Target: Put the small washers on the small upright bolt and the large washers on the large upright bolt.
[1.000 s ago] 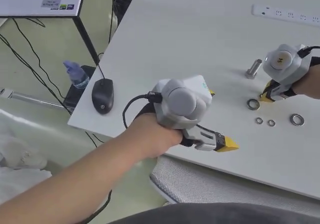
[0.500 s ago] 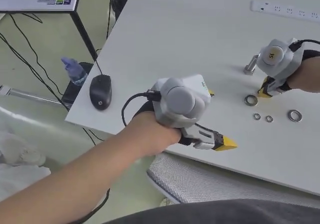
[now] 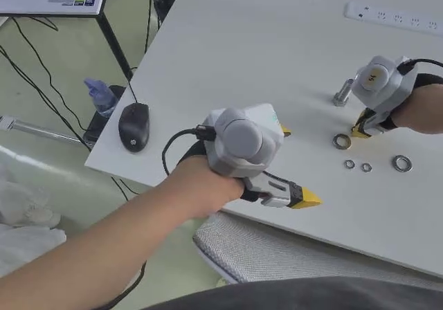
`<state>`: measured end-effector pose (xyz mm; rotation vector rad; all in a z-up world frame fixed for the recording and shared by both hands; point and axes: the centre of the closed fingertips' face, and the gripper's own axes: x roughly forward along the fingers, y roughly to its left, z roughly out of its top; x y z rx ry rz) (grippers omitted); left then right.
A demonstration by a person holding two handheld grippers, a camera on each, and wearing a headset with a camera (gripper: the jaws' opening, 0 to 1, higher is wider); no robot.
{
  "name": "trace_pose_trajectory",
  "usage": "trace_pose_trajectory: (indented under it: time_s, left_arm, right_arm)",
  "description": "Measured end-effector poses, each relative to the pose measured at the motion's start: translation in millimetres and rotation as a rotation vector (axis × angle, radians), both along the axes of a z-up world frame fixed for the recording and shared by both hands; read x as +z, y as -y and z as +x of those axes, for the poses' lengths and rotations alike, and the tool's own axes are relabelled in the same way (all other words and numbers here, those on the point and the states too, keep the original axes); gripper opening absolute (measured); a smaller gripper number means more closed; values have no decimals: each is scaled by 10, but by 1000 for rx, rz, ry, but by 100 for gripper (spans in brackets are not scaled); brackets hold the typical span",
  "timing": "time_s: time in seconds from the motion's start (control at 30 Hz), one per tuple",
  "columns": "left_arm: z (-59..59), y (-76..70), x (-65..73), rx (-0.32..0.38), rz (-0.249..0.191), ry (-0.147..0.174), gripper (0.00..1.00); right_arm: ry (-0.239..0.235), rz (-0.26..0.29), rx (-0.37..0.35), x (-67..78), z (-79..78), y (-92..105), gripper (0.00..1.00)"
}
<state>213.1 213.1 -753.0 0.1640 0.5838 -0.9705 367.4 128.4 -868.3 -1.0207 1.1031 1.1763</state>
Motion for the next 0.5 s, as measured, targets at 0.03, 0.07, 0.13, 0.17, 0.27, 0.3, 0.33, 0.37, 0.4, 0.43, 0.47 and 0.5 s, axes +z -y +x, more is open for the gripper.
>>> trace_pose_trajectory:
  time_s: [0.03,0.07,0.13,0.17,0.27,0.3,0.33,0.37,0.4,0.43,0.47,0.5]
  left_arm:
    - [5,-3,-4,5,2,-3,73]
    - [10,-5,-6,7,3,-4,73]
    - [26,-11,-5,19,3,-6,73]
    - [33,-13,-4,25,2,-7,73]
    - [51,-13,2,35,3,-6,72]
    - [58,-13,2,39,5,-6,72]
    - [69,-19,1,44,10,-3,72]
    - [78,-22,4,48,10,0,72]
    - [87,-24,7,54,8,-1,72]
    - [93,-27,8,58,9,-2,72]
    - [105,-36,7,65,13,0,72]
    - [112,-42,6,69,16,0,72]
  right_arm:
    - [-5,5,0,1,4,3,12]
    - [-8,9,-1,2,3,4,12]
    - [-13,20,-4,5,0,17,12]
    - [-16,23,-7,5,-1,31,12]
    - [-14,23,-2,8,-5,77,12]
    - [-15,21,-1,11,-6,107,12]
    - [-17,22,0,18,-9,136,12]
    - [-16,21,1,23,-9,157,12]
    - [-15,18,4,32,-9,191,12]
    - [-14,17,4,39,-8,216,12]
    - [-16,19,1,51,-11,249,12]
    - [-17,20,-1,58,-16,271,12]
